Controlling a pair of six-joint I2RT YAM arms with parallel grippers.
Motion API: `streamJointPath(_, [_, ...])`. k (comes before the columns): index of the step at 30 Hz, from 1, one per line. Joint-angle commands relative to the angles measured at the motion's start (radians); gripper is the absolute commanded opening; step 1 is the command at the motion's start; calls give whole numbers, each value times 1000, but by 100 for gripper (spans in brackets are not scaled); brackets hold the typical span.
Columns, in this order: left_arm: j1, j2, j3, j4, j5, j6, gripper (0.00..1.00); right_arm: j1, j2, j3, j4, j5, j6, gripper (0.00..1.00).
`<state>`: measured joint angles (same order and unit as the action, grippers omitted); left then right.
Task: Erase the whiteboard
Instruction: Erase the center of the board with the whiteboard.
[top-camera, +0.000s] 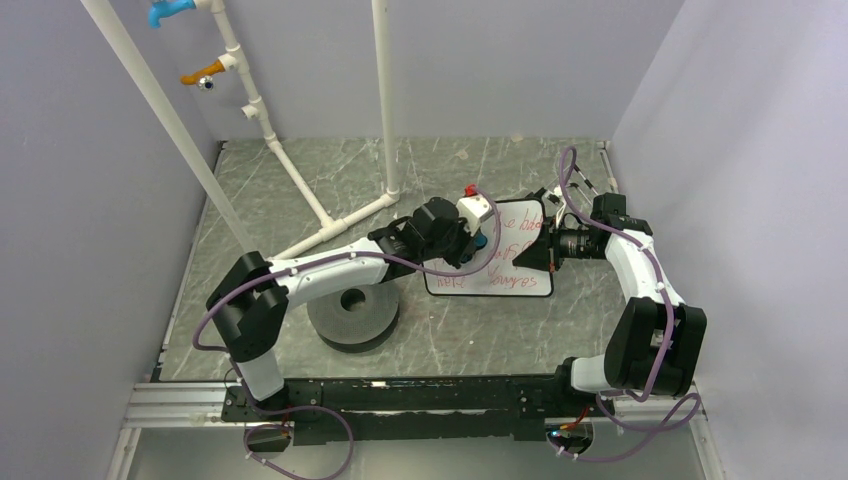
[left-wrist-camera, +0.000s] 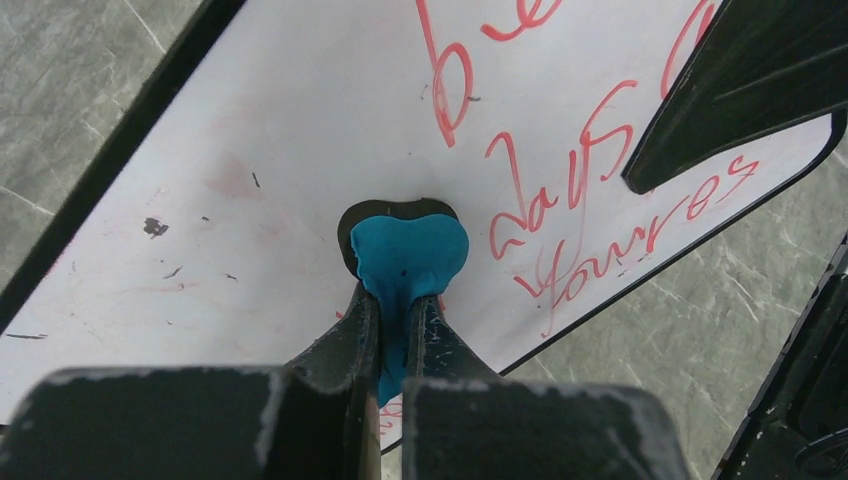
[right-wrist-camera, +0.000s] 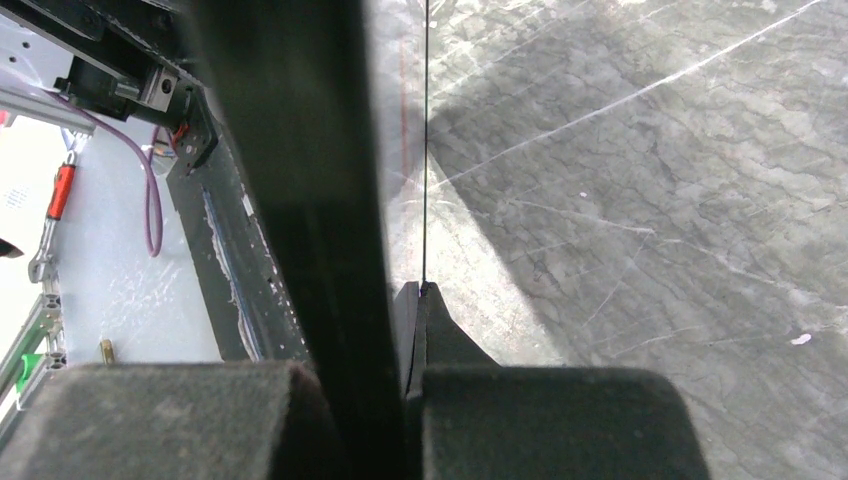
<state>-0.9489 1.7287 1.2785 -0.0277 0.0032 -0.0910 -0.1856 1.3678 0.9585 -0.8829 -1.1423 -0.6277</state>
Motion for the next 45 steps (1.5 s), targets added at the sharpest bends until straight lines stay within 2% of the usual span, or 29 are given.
streamJointPath(1, [1,1,92,19,1,9,0,15,-10,24,-10,-42,-68,0])
streamJointPath(11, [-56,66,203,20,-16,34,0,15,-12,24,-13,-43,-69,0])
streamJointPath(18, [-44,20,80,75,-103,-2,0,15,-7,24,-11,-36,-69,0])
streamJointPath(27, [23,-51,-50,146,-92,-52,0,17,-23,26,-18,-41,-76,0])
streamJointPath(34, [23,-37,2,153,-60,-35,0,19,-25,26,-15,-40,-73,0])
streamJointPath(45, [-55,18,112,126,-72,-1,0,18,-25,26,-16,-39,-74,0])
